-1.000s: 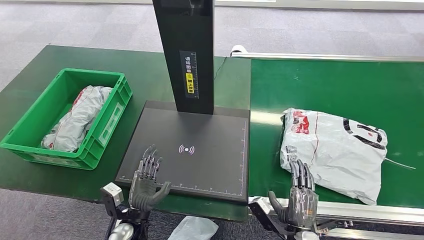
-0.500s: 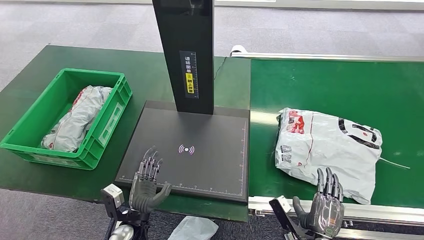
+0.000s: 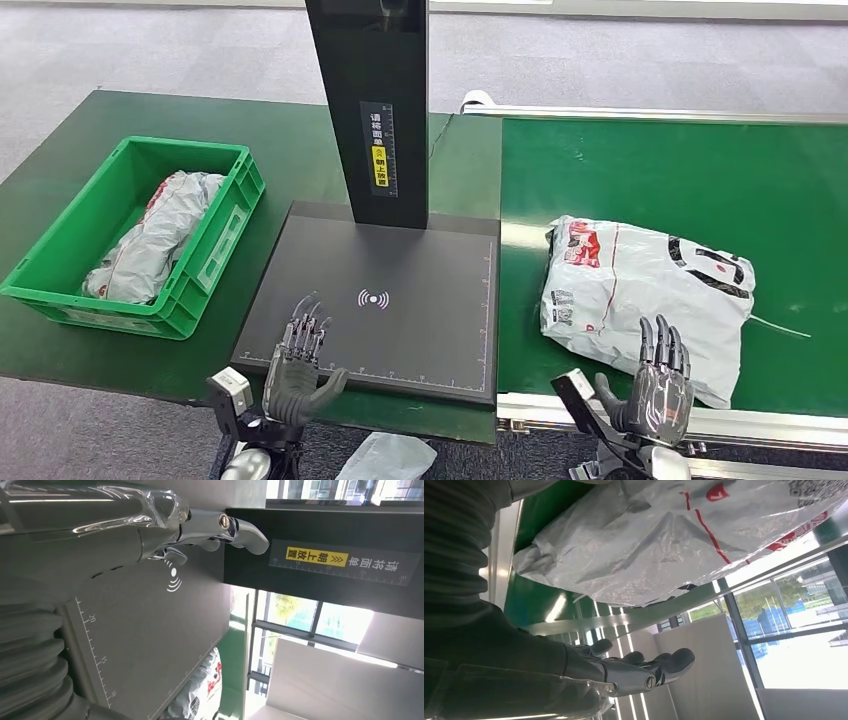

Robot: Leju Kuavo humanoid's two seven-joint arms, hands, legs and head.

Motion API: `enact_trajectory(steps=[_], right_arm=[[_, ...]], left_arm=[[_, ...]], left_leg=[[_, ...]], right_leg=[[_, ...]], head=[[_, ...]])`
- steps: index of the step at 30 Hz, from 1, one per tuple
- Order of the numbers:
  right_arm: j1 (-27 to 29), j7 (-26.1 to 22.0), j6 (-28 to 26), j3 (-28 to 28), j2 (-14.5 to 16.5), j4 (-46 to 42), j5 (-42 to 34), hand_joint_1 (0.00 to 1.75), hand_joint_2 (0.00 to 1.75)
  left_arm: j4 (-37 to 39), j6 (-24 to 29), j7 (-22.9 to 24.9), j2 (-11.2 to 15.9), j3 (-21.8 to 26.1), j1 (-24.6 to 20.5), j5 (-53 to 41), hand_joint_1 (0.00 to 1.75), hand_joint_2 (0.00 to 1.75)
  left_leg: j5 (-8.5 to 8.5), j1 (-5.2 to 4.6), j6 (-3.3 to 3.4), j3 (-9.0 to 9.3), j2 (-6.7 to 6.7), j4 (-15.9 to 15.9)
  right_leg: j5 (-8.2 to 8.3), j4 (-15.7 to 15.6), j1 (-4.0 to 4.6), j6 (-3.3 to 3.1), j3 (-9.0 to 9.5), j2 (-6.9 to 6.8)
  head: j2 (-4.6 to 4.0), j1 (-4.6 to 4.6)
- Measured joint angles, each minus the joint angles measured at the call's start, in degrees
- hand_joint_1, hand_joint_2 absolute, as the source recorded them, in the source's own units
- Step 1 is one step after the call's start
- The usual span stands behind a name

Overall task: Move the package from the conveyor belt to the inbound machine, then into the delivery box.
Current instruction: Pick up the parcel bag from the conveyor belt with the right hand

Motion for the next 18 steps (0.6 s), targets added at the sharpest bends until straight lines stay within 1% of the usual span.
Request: enact_trajectory(steps=[5,11,14,18], right_arm=[[-2.37,-1.0,0.0,-1.86,-1.01,3.31,1.92,0.0,1.75],[-4.58,-1.21,0.0,-3.13,-1.33,6.57,3.24,0.0,1.75],[-5.35,-1.9,0.05,-3.77,-1.54,8.33,2.34,0.0,1.75],[-5.99,-1.18,0.05,-3.08,-2.48,11.88,0.14,0.0,1.75]], left_arm=[[0.34,0.01,0.0,0.0,-0.2,-0.32,0.07,0.0,1.75],[0.54,0.2,-0.01,0.0,-0.2,-0.41,0.25,0.0,1.75],[0.58,0.2,0.0,0.0,-0.19,-0.41,0.28,0.0,1.75],[0.72,0.59,0.0,0.02,-0.17,-0.4,0.22,0.0,1.75]], left_leg=[[0.0,0.0,0.0,-0.01,0.0,0.0],[0.0,0.01,0.0,-0.01,0.0,0.0],[0.0,0.0,0.0,-0.02,-0.01,0.0],[0.0,0.0,0.0,-0.03,0.0,0.0]], right_leg=[[0.0,0.0,0.0,0.0,-0.01,0.0],[0.0,0.0,0.01,0.0,-0.01,0.0],[0.0,0.0,0.0,0.0,0.0,0.0],[0.0,0.0,0.0,0.0,0.0,-0.01]], head=[[0.0,-0.02],[0.0,-0.02],[0.0,-0.02],[0.0,0.0]])
